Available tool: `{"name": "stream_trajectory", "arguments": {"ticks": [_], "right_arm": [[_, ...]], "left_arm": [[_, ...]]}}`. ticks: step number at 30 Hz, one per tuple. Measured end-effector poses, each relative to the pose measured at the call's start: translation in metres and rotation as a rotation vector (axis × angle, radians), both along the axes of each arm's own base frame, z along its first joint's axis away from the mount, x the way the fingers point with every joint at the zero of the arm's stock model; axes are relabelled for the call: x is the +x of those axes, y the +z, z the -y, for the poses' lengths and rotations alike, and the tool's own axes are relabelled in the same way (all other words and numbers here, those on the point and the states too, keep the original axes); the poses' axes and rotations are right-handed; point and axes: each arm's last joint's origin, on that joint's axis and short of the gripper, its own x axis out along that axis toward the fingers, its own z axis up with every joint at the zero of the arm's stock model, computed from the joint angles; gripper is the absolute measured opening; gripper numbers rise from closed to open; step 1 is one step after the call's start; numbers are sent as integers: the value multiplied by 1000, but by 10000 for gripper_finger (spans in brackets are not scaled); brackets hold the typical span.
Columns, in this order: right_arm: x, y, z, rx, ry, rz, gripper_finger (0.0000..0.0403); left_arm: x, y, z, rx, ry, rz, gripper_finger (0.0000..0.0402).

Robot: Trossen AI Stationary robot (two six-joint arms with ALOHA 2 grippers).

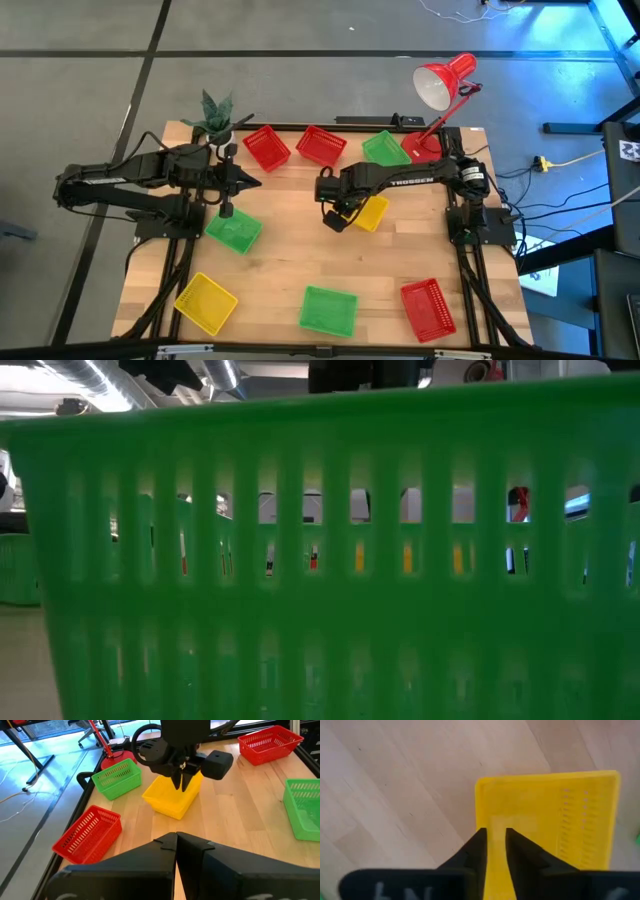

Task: Stack baskets by color
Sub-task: Stack the right yellow bin on the yellow bin, then stack the yellow bin on the yellow bin

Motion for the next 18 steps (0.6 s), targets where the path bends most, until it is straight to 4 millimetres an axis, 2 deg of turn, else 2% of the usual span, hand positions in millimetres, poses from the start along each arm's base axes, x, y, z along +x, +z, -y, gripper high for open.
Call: {"name": "stream_trajectory", "arguments": {"ticks": [4, 10, 18], "right_arm": [[1, 0, 0, -3, 23, 5, 98], [0, 4, 1, 2, 80, -8, 103], [3, 54, 1, -45, 227, 155, 105]], "left_arm": [[0, 0, 0, 0, 0, 0, 0], [0, 0, 0, -17, 5, 3, 0], [0, 0, 0, -207, 80, 37, 0]]}}
